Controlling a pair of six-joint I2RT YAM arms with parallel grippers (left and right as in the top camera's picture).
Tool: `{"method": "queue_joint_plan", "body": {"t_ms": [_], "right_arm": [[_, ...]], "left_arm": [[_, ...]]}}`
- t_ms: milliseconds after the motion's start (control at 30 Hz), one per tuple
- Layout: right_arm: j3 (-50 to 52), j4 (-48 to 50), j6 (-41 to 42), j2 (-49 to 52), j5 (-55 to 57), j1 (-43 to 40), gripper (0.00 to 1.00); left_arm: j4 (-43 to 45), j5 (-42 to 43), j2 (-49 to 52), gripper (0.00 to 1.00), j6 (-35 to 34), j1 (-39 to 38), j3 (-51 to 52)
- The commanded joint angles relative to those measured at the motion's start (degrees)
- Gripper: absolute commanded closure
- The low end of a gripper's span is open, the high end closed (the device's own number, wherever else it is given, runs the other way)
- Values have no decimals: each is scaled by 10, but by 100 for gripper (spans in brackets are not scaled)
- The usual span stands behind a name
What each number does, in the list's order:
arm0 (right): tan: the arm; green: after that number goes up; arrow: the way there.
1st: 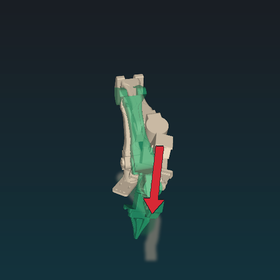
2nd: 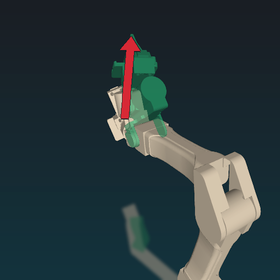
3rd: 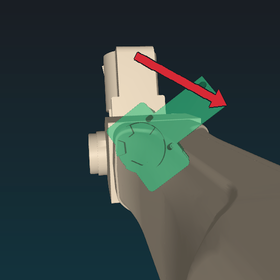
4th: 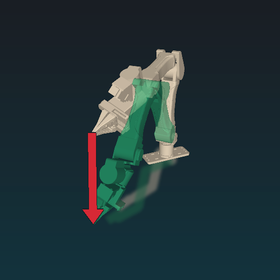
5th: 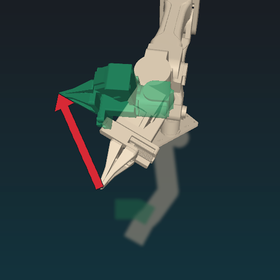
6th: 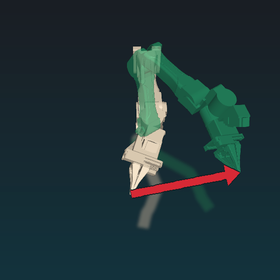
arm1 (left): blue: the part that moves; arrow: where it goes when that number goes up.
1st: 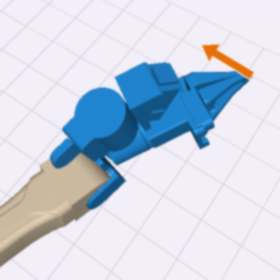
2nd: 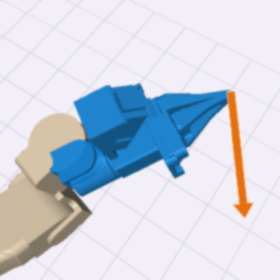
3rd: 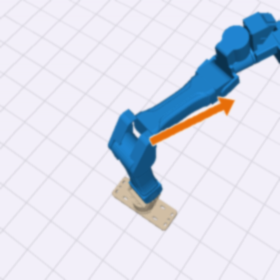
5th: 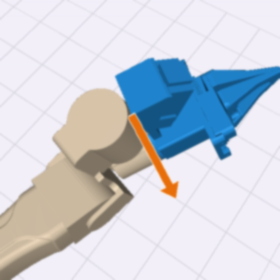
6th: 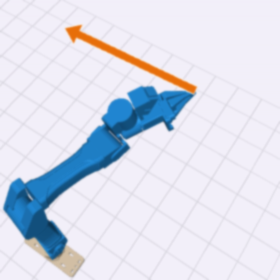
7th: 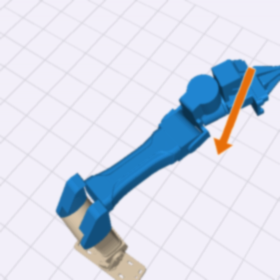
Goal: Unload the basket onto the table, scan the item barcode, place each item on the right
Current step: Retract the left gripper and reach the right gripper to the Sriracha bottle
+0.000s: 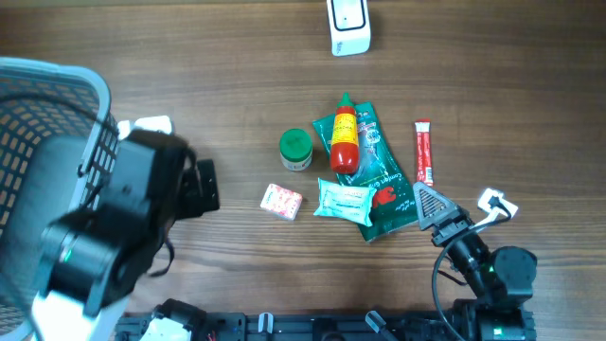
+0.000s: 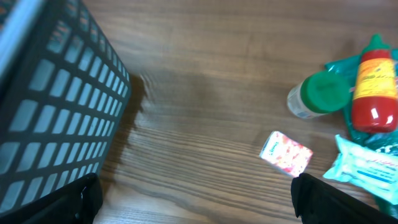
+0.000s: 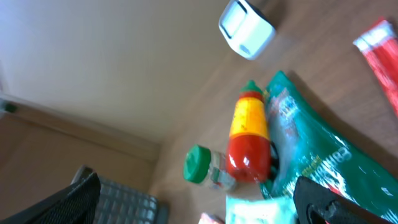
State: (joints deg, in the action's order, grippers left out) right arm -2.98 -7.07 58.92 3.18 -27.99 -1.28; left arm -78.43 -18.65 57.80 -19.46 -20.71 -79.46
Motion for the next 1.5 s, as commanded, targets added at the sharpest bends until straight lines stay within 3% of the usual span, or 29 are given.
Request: {"method": "queue_joint_plan", "body": {"t_ms": [0, 233, 433, 533, 700, 767, 833, 1000, 1133, 1300, 1467], "right_arm": [[-97, -57, -77, 51, 7, 3, 1], [-340, -274, -201, 339, 55, 3, 1], [-542, -482, -256, 558, 109, 4, 0], [-592, -521, -259, 621, 109, 12, 0], [-598, -487, -253, 659, 82, 26, 0], [-598, -448, -301, 664, 15, 34, 0], [-598, -417, -303, 668, 19, 55, 0], [-598, -371, -270, 742, 172, 160, 0], [-598, -294, -253, 835, 202, 229, 0], [-601, -202, -229, 918, 269, 275, 1], [-627, -178, -233, 971, 367, 309, 1]], "left_arm": [[-1, 5, -69, 0, -9, 3, -2], [-23, 13, -97, 0, -9, 3, 1], [-24, 13, -97, 0, -9, 3, 1], [-24, 13, -97, 0, -9, 3, 1], [-24, 13, -97, 0, -9, 3, 1], [-24, 13, -97, 0, -9, 3, 1], [-24, 13, -97, 0, -9, 3, 1], [-24, 13, -97, 0, -9, 3, 1], [-24, 13, -97, 0, -9, 3, 1], [-24, 13, -97, 0, -9, 3, 1], [-24, 13, -97, 0, -9, 3, 1]]}}
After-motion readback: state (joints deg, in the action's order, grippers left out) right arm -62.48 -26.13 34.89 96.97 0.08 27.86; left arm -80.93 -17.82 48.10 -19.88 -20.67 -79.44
